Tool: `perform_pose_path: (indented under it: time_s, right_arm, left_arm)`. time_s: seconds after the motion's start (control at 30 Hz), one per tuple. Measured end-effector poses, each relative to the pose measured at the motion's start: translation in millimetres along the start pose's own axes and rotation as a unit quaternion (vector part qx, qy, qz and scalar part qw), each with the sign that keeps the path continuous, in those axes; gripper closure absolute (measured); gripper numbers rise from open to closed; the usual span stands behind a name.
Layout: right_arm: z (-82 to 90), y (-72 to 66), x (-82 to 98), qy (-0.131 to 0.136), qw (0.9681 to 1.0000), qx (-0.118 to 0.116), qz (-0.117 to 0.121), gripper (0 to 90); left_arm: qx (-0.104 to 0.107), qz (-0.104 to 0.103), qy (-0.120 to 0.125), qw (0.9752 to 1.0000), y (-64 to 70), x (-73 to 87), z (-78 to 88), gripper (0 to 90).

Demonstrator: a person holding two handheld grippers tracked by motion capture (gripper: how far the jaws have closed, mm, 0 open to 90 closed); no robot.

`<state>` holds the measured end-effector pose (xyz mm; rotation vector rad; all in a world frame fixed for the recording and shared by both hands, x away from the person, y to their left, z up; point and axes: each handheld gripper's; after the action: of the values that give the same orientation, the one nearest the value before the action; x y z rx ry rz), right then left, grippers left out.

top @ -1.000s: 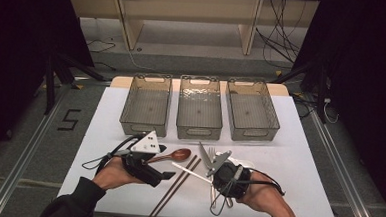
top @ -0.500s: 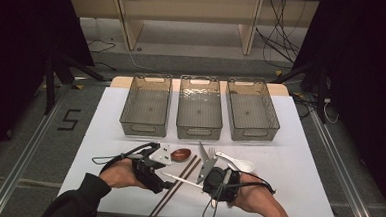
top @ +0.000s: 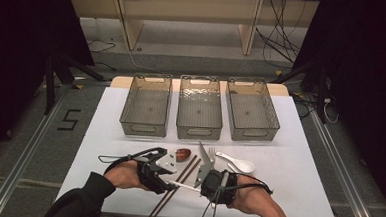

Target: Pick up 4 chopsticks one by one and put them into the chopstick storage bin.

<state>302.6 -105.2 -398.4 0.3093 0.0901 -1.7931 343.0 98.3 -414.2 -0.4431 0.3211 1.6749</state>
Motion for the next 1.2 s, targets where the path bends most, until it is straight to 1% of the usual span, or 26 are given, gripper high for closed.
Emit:
perform_pose_path:
  time_s: [0.03,0.07,0.1,0.13,0.2,0.23,0.27,0.33,0.4,0.43,0.47,0.5,0.53,0.6,0.63,0.67,0.7,0.73,0.77,0.8,0.83,0.97,1.0,1.1,1.13,1.2]
  right_arm:
    - [0.2,-0.6,-0.2,-0.002,1.0,0.001,0.0,85.8]
    - [0.0,0.1,0.0,-0.002,1.0,0.002,0.008,85.8]
    - [-0.1,-0.1,-0.1,-0.001,1.0,0.001,0.009,85.8]
    - [-0.2,0.0,-0.1,0.0,0.9999,-0.002,0.011,85.8]
    - [-0.4,-1.7,-0.2,0.005,1.0,-0.002,0.005,85.8]
    - [-0.4,-1.7,-0.1,0.004,1.0,-0.002,0.006,85.8]
    - [-0.5,-1.6,-0.1,0.005,1.0,-0.002,0.007,85.8]
    - [-0.3,-1.0,0.2,0.004,0.9999,-0.006,0.013,85.7]
    - [0.0,-1.7,-0.1,0.003,0.9999,-0.006,0.011,85.8]
    - [-0.9,-2.2,0.4,0.01,0.9999,-0.001,0.013,85.8]
    - [0.2,-1.5,0.2,0.004,0.9998,-0.009,0.018,85.8]
    - [0.1,-0.9,0.4,0.004,0.9996,-0.009,0.025,85.7]
    - [-0.3,-2.2,0.0,0.005,0.9998,-0.01,0.019,85.8]
    - [-0.6,-2.5,-0.2,0.004,0.9997,-0.013,0.021,85.7]
    - [-2.9,-3.9,-0.3,0.007,0.9997,-0.006,0.024,85.7]
    - [-3.8,-4.0,-0.5,0.008,0.9996,-0.005,0.027,85.7]
    - [-3.3,-3.0,-0.7,0.002,0.9994,-0.013,0.033,85.7]
    - [-3.2,-3.1,-0.6,0.001,0.9994,-0.017,0.031,85.7]
    - [-3.2,-4.0,-0.8,-0.001,0.9995,-0.017,0.027,85.7]
    - [-4.2,-4.8,-0.6,0.004,0.9996,-0.008,0.029,85.7]
    - [-4.2,-5.0,-0.7,0.007,0.9994,-0.01,0.031,85.7]
    - [-3.8,-5.4,-0.6,0.006,0.999,-0.014,0.042,85.7]
    - [-3.2,-5.9,-0.7,0.003,0.999,-0.016,0.041,85.7]
    - [-2.8,-5.8,-0.1,0.001,0.9988,-0.018,0.046,85.7]
    - [-3.7,-5.5,0.6,0.006,0.9986,-0.017,0.05,85.6]
    - [-3.4,-5.6,1.0,0.004,0.9986,-0.021,0.049,85.5]
  left_arm:
    - [0.002,-0.003,-0.002,1.0,0.6,-0.4,-0.9,50.5]
    - [0.006,-0.009,-0.005,0.9999,1.0,-1.1,-1.2,51.7]
    - [0.011,-0.016,-0.01,0.9998,3.0,-2.4,-2.7,52.3]
    - [0.011,-0.016,-0.01,0.9998,3.0,-2.4,-2.7,52.8]
    - [0.021,-0.026,-0.021,0.9992,3.5,-4.3,-5.7,53.9]
    - [0.021,-0.026,-0.021,0.9992,3.5,-4.3,-5.7,54.9]
    - [0.027,-0.031,-0.027,0.9988,4.7,-4.7,-7.9,55.6]
    - [0.031,-0.033,-0.029,0.9986,5.3,-5.1,-9.0,57.8]
    - [0.034,-0.034,-0.03,0.9984,5.1,-5.8,-10.2,60.9]
    - [0.034,-0.034,-0.03,0.9984,5.1,-5.8,-10.2,62.2]
    - [0.036,-0.036,-0.032,0.9982,5.5,-6.0,-10.9,63.2]
    - [0.039,-0.037,-0.033,0.998,6.0,-6.1,-11.5,64.2]
    - [0.044,-0.037,-0.034,0.9978,6.3,-6.4,-12.3,65.0]
    - [0.046,-0.038,-0.034,0.9977,6.0,-6.6,-12.3,65.6]
    - [0.048,-0.039,-0.035,0.9975,5.8,-6.9,-11.9,67.0]
    - [0.05,-0.038,-0.035,0.9974,5.8,-7.1,-11.5,68.0]
    - [0.052,-0.038,-0.035,0.9973,6.0,-7.3,-11.2,69.1]
    - [0.053,-0.04,-0.037,0.9971,6.0,-7.4,-10.8,70.0]
    - [0.052,-0.04,-0.038,0.9971,6.3,-7.4,-10.9,70.7]
    - [0.053,-0.041,-0.038,0.997,6.4,-7.4,-11.1,71.5]
    - [0.056,-0.04,-0.038,0.9969,6.4,-7.2,-11.6,72.4]
    - [0.066,-0.046,-0.043,0.9958,7.5,-6.9,-13.1,76.0]
    - [0.072,-0.047,-0.043,0.9954,7.7,-7.0,-13.4,77.2]
    - [0.075,-0.048,-0.043,0.9951,8.1,-7.4,-14.2,78.8]
    - [0.078,-0.052,-0.047,0.9945,8.3,-7.7,-14.3,79.2]
    - [0.08,-0.054,-0.046,0.9943,9.1,-7.5,-14.9,80.0]
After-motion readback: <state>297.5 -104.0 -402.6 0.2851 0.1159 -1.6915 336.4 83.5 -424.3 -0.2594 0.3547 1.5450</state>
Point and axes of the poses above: each handheld gripper's, and its own axes: z roughly backward along the jaws, x roughly out of its underside, y roughly to its right, and after that the axes turned 4 degrees about -y, right-handed
